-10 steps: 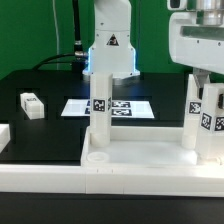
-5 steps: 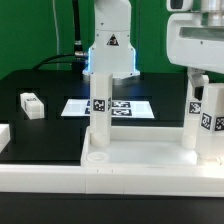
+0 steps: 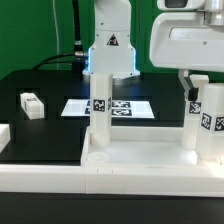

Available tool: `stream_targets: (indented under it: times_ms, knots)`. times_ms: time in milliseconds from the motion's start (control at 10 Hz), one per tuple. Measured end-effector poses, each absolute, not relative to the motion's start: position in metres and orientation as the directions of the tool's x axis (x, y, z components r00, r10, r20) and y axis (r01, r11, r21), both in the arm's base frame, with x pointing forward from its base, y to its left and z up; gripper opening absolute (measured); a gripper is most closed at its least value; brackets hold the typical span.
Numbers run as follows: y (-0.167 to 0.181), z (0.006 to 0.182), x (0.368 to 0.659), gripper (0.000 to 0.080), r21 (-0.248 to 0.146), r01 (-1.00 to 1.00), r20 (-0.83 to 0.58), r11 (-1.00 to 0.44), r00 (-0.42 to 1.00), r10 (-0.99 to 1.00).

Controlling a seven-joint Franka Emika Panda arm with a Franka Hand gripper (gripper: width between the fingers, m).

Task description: Assemble desk

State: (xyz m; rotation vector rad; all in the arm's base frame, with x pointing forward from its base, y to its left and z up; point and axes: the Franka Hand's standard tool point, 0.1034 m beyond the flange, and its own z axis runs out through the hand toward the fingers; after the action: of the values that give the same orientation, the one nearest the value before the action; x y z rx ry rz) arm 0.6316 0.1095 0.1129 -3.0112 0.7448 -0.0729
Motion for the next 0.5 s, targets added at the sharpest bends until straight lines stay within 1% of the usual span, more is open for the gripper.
stream_targets:
  times_ms: [100, 200, 300, 400, 500]
  knots:
    - [0.1086, 0.1109, 0.6311, 0.0649, -0.043, -0.389, 0.038, -0.92, 0.92, -0.391]
    - [0.1082, 0.1092, 0.6305, 0.0649, -0.032, -0.273, 0.042, -0.961, 0.961, -0.274]
    - [0.1083, 0.1088, 0.6302, 0.0649, -0.025, -0.194, 0.044, -0.981, 0.98, -0.195]
    - [0.1088, 0.1093, 0.6302, 0.0649, -0.008, -0.119, 0.049, -0.993, 0.992, -0.119]
    - [0.1081, 0.1096, 0.6305, 0.0649, -0.002, -0.051, 0.05, -0.999, 0.997, -0.051]
